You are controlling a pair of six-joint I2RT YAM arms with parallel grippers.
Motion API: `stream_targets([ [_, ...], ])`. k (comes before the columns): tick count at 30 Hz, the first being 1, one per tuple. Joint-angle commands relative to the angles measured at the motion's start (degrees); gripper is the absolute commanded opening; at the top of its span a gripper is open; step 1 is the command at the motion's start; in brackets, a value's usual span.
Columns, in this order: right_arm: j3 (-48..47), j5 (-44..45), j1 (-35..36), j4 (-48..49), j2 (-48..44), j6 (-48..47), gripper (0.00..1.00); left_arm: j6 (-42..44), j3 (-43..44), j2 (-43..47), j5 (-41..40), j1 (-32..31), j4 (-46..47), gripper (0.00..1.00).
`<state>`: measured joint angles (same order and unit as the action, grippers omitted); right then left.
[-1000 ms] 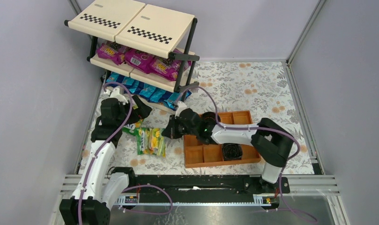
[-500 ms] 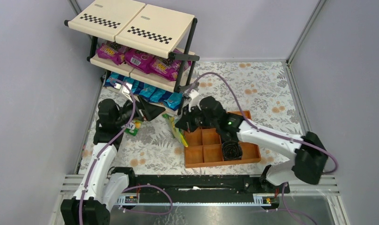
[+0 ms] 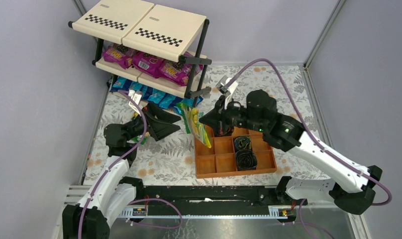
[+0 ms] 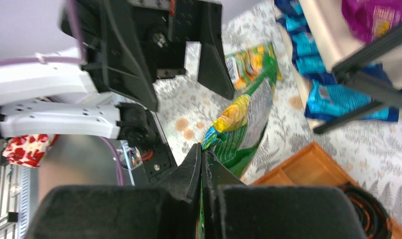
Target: Place and organize the candy bags onto the shelf
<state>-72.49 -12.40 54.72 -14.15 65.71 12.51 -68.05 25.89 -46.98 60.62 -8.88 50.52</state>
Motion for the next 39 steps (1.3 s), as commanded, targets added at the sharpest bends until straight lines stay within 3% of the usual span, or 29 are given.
stream_targets([
  [1,-8.52,-5.84,-0.22,-1.06,-2.59,-2.41,0.00,3.14,1.64,2.93,-1.71,-0.17,1.36,0.99],
  [6,-17.38,-10.21,-0.21,-0.58,1.33,-1.61,0.00,4.28,5.21,1.73,-2.53,-0.20,-0.88,0.99],
  [11,-23.12,-14.26,-0.15,1.77,3.60,0.32,0.00,10.95,8.97,3.35,-7.01,-0.23,-13.86,0.99],
  [13,-24.35,-16.48,-0.17,3.64,4.39,1.47,0.00,6.54,8.06,2.49,-5.17,-0.25,-7.48,0.99],
  [18,-27.07,-21.88,-0.14,7.90,7.29,3.91,0.00,-26.92,6.72,-7.29,0.25,-0.66,38.58,0.99],
  [19,-27.17,-22.59,-0.14,8.88,7.54,4.14,0.00,-30.36,7.67,-8.36,0.02,-1.22,40.80,0.99],
  [31,-30.67,-21.58,-0.18,9.56,10.53,0.73,0.00,-33.13,11.50,-6.32,-3.68,-3.13,40.97,0.98],
  [39,-26.98,-16.87,-1.47,8.45,7.40,-1.99,0.00,-34.79,11.14,-4.55,-5.82,-3.33,41.03,0.68],
])
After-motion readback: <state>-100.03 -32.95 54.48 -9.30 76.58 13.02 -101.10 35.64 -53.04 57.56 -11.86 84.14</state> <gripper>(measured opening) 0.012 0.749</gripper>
